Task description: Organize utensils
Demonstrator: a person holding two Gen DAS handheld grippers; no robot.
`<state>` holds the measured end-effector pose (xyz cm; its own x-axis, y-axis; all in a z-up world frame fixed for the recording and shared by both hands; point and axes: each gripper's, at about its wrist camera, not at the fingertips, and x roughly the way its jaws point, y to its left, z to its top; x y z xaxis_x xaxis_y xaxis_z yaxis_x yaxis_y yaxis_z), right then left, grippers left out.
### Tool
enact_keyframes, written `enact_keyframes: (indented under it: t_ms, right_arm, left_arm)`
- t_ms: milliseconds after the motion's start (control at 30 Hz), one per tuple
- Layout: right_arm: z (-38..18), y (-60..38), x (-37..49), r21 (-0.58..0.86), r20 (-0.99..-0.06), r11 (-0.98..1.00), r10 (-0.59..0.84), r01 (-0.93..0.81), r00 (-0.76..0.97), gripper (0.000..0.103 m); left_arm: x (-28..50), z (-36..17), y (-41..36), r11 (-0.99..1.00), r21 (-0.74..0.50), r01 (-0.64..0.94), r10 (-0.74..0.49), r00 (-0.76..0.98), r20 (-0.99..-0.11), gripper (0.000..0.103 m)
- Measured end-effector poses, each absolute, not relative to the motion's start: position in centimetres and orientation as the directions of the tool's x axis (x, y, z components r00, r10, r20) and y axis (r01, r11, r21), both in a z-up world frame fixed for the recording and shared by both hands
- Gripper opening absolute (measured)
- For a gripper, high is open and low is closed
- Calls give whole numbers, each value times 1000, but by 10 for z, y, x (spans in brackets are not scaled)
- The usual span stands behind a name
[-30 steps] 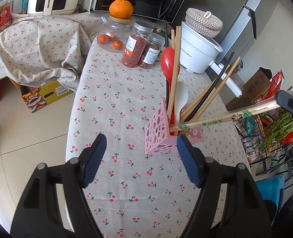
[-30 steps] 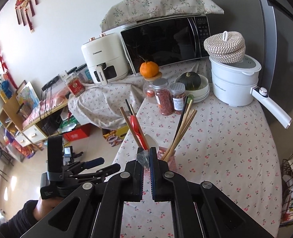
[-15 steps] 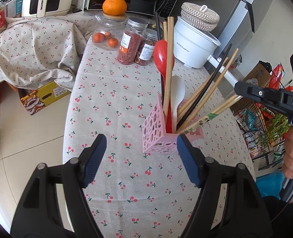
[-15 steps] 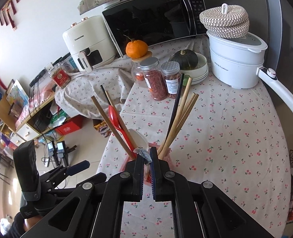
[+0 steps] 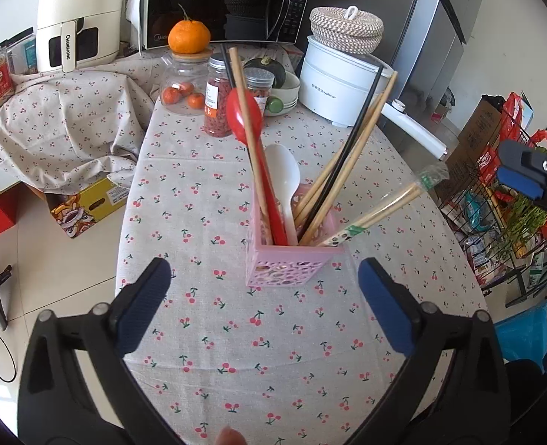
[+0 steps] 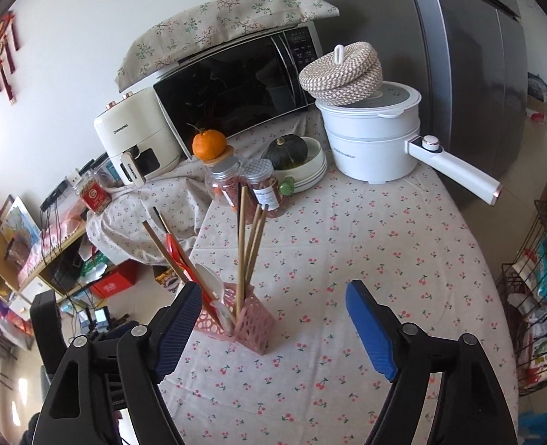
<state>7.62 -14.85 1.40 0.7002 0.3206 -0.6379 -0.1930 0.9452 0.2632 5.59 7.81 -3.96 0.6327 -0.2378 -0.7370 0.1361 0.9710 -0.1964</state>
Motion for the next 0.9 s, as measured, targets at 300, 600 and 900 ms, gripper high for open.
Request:
enact_keyframes:
  t_ms: [300,600,900]
  right_arm:
    - [-5,-176,11,115,-617,985,174,-131,767,103]
    - [-9,-188,-21,44,-565,997,83,-71,821,103]
    - [-24,-194,-9,19,-592,999,42,-38,805,103]
  left_arm:
    - [16,-20,40,992,-60,108,-118,703,-701,102]
    - [-6,-14,16,995,-28,99,-93,747,-658,102]
    - [-3,-17,12,996,-21,91,-83,755,-650,102]
